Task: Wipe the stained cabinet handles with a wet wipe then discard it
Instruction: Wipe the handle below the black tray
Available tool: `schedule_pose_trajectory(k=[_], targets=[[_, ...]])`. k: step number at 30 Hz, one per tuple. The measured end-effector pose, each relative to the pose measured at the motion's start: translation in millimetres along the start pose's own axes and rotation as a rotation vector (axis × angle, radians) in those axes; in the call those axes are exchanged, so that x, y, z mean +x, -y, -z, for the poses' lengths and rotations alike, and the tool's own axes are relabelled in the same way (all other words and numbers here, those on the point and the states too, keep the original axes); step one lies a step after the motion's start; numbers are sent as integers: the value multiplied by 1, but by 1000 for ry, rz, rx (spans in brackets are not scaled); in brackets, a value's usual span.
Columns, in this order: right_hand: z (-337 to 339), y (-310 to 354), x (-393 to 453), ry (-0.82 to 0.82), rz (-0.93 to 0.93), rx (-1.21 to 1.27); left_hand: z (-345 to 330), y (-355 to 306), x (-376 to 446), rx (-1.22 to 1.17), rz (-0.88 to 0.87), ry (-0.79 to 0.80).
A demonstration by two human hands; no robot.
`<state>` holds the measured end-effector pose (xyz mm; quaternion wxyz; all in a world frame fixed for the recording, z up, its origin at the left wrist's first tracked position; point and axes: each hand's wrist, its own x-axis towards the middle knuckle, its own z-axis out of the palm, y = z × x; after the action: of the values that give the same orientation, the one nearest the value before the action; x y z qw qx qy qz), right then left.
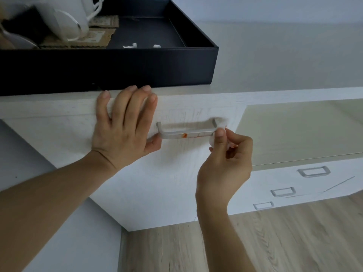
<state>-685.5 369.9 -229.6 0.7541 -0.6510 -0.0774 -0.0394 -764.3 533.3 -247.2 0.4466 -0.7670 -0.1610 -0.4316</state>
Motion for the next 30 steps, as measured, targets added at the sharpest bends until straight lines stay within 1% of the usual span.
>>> schedule_pose_trajectory(k=[5, 8, 11, 14, 18, 22, 24, 26, 28, 30], targets=[[8, -7, -9, 62, 60, -20, -1, 0, 0, 7, -7, -11], [15, -7, 3, 1, 78, 32, -1, -1, -1, -2, 0, -26], [9, -7, 9, 19, 135, 35, -1, -1, 1, -7, 5, -37], [6, -10, 2, 27, 210, -26, -1, -1, 0, -17, 3, -37], [5, -12, 8, -55, 182, -2, -2, -2, -1, -12, 5, -40], [8, -11, 6, 11, 214, 4, -4, -2, -1, -2, 9, -46], [13, -11, 7, -6, 231, 32, -4, -2, -1, -1, 7, -44], [13, -13, 10, -9, 271, 19, -4, -2, -1, -2, 6, -42], [10, -16, 7, 36, 335, -26, -3, -2, -1, -7, 5, -38], [9, -19, 7, 46, 472, -114, -4, -2, -2, -8, 3, -33]])
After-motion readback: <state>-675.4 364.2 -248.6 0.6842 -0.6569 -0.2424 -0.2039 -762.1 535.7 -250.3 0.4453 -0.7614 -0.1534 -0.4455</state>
